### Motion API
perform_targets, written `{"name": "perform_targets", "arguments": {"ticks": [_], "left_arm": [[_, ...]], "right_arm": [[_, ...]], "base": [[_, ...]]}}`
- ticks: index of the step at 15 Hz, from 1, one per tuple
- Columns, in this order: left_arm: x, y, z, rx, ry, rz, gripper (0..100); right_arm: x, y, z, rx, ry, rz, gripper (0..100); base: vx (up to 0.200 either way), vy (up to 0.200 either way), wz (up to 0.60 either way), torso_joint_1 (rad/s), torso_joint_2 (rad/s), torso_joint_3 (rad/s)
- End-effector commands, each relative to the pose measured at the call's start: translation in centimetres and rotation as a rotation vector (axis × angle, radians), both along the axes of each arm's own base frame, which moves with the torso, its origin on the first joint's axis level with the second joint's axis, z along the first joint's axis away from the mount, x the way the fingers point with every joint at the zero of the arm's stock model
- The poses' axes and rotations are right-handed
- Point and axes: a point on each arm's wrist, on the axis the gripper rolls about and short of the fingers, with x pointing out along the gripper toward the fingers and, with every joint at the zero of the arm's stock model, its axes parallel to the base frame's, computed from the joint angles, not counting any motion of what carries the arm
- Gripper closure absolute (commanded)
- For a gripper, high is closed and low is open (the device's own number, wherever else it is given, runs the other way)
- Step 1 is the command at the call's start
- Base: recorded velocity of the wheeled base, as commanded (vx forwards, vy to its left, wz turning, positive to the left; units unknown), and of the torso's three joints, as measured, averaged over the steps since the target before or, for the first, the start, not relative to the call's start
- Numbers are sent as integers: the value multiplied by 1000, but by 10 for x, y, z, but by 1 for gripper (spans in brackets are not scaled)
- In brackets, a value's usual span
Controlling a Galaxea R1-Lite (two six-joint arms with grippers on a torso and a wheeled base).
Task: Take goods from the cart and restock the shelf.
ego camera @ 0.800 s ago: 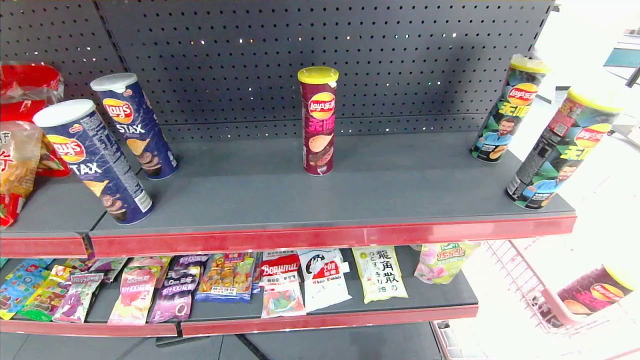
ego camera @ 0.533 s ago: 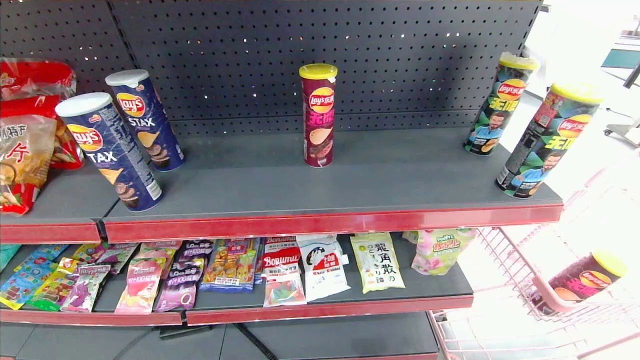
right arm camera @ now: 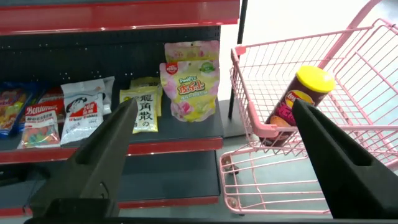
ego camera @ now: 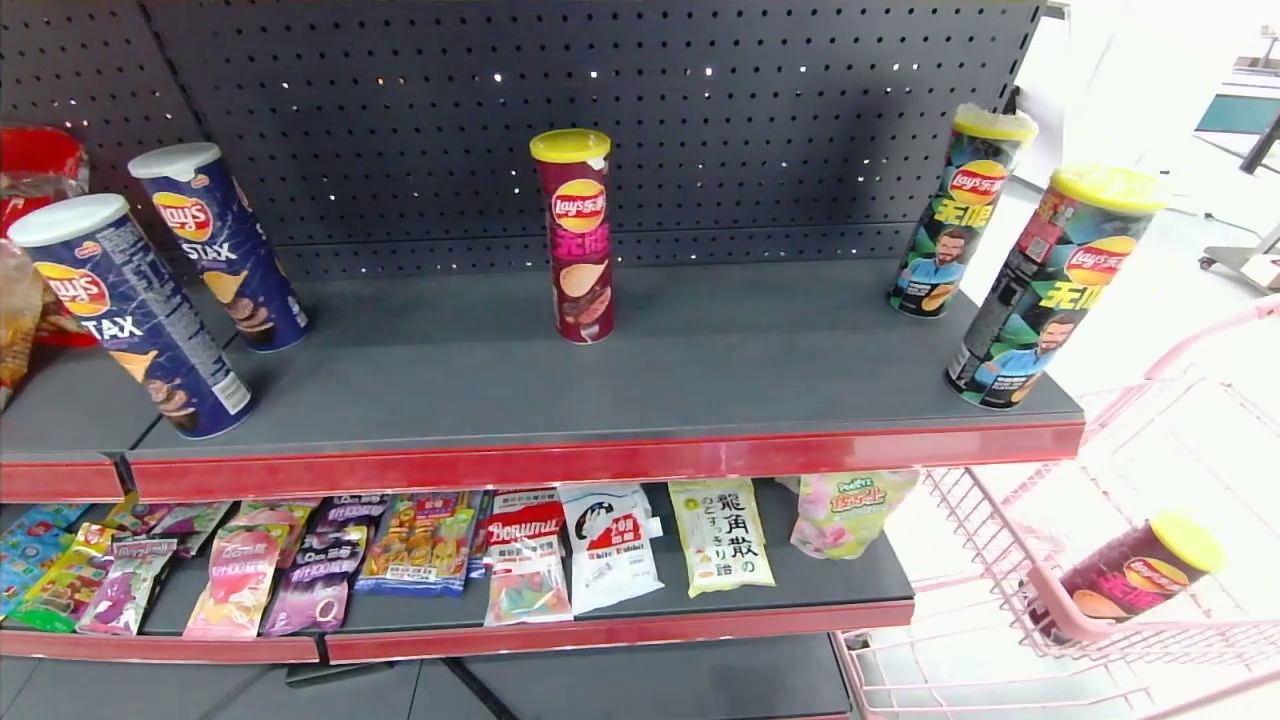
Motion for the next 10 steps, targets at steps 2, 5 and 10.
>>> {"name": "perform_targets", "arguments": {"ticks": [2,5,10], "left_arm": [[0,0,0,0,1,1,0],[0,0,0,0,1,1,0],[0,0,0,3,1,1,0]], "right_arm": [[0,0,0,0,1,0,0],[0,0,0,0,1,0,0],[0,0,0,0,1,0,0]], "base": [[0,-200,0,10,0,2],[0,-200,0,1,6,5],[0,-80,0,0,0,1]]}}
